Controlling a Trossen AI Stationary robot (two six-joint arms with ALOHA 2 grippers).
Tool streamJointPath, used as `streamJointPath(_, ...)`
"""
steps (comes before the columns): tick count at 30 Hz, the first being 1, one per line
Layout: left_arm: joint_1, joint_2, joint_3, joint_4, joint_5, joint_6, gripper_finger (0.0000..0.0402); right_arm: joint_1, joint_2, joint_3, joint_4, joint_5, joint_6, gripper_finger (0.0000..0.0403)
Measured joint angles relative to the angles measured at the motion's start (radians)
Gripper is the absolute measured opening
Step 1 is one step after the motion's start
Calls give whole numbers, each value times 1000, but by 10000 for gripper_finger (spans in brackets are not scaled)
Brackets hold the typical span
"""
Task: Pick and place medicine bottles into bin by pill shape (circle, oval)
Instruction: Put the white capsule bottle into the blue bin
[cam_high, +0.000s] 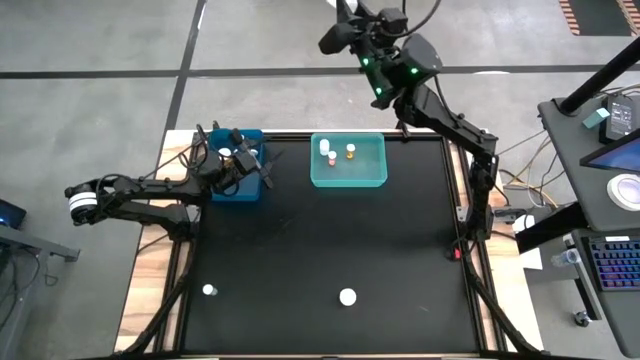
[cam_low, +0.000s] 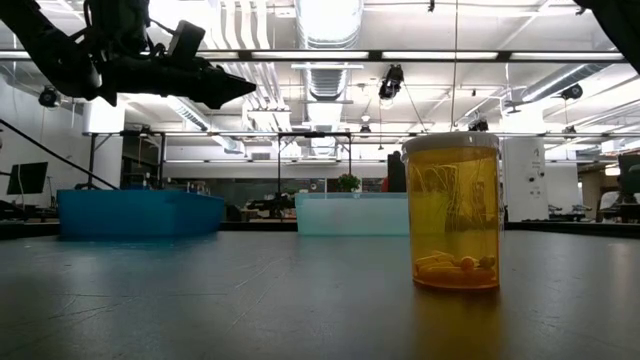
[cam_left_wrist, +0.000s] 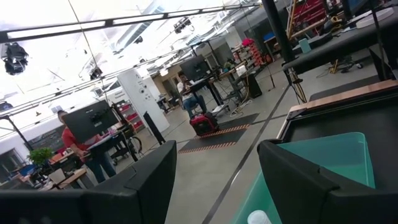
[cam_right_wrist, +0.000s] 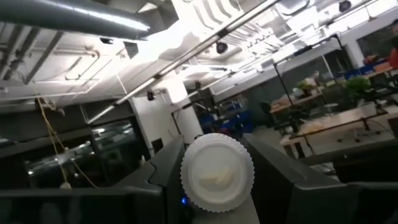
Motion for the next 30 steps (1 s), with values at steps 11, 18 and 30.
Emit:
streamJointPath(11,0,0,0,0,3,-1,215,0,-2,1,-404,24,179,132)
streamJointPath(18,0,1,14,0,145,-71,215,-11,61,-3,-1054,-253,485,135)
streamJointPath(30,2,101,141,-40,338,-340,215,18,154,-6,-1177,-573,639,140)
